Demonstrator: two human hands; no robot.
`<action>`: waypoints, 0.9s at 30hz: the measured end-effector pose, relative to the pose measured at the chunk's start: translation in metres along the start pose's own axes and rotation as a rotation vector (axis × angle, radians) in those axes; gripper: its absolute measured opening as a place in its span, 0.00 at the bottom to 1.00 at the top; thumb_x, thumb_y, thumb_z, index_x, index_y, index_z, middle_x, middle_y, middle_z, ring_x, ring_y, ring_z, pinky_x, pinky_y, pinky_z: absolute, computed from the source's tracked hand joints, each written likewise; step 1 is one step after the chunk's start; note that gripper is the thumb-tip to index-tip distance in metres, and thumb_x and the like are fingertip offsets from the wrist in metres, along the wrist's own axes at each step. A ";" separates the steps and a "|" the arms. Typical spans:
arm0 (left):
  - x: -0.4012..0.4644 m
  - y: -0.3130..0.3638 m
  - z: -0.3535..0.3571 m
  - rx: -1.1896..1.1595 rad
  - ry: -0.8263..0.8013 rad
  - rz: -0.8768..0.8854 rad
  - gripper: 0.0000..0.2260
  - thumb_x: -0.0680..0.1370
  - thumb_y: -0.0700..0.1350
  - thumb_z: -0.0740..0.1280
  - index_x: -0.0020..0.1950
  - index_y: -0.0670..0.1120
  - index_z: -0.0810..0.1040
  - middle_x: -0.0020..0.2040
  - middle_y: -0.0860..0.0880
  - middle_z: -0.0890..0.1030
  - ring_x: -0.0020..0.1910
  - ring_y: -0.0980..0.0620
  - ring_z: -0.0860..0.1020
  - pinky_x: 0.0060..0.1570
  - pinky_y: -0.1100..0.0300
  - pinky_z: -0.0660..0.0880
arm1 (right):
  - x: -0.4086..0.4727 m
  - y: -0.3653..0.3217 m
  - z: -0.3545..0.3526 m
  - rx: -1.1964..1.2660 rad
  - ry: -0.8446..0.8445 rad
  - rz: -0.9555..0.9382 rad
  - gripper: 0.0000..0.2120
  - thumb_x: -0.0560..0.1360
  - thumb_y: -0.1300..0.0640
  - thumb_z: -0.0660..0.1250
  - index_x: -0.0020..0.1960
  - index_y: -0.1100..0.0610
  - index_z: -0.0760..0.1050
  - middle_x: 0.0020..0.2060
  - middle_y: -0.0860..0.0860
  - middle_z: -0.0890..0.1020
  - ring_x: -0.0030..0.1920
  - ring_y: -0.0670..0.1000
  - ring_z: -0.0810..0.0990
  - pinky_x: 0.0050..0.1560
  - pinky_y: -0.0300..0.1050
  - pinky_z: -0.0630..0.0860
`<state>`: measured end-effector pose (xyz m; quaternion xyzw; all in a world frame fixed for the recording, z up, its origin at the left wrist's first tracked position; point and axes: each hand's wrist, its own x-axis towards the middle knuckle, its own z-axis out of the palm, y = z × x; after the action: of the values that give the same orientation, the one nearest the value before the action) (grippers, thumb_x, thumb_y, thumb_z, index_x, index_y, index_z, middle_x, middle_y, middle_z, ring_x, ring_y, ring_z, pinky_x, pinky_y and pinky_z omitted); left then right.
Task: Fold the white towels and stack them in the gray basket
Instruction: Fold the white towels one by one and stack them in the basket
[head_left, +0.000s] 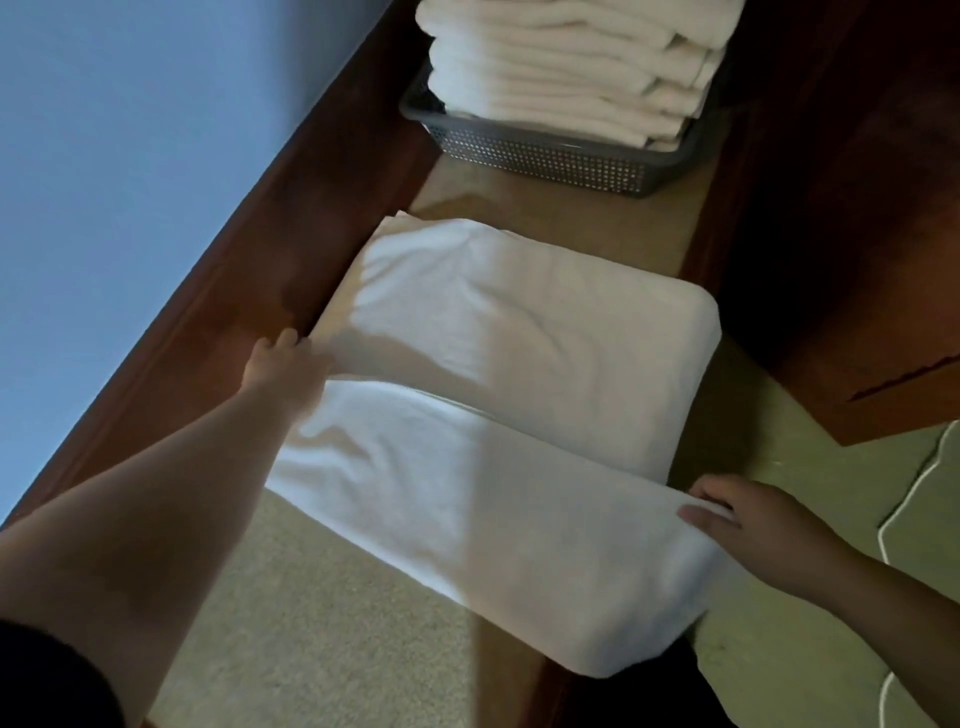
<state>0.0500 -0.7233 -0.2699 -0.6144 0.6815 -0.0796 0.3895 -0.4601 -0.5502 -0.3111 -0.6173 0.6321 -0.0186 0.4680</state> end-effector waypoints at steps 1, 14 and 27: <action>0.001 0.001 0.002 -0.002 0.004 -0.016 0.19 0.82 0.46 0.61 0.73 0.55 0.73 0.66 0.49 0.76 0.68 0.45 0.67 0.62 0.48 0.69 | 0.001 0.001 -0.001 0.001 0.032 -0.003 0.31 0.67 0.17 0.51 0.45 0.42 0.75 0.47 0.36 0.78 0.43 0.40 0.79 0.42 0.47 0.78; 0.042 -0.018 -0.012 -0.011 0.147 -0.131 0.13 0.79 0.43 0.62 0.62 0.52 0.79 0.60 0.48 0.80 0.64 0.42 0.70 0.63 0.45 0.68 | 0.016 -0.008 -0.014 0.095 0.242 0.063 0.08 0.81 0.46 0.68 0.44 0.45 0.80 0.38 0.40 0.83 0.40 0.44 0.81 0.41 0.51 0.77; 0.039 0.043 -0.015 -0.281 0.156 0.242 0.25 0.79 0.46 0.62 0.76 0.59 0.68 0.73 0.50 0.71 0.72 0.43 0.65 0.68 0.43 0.65 | 0.031 -0.004 -0.004 -0.046 0.142 0.154 0.13 0.78 0.47 0.71 0.57 0.32 0.72 0.52 0.38 0.79 0.55 0.47 0.79 0.56 0.56 0.80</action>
<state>0.0097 -0.7542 -0.3021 -0.5684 0.7828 0.0164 0.2527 -0.4530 -0.5782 -0.3242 -0.5747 0.7095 -0.0114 0.4077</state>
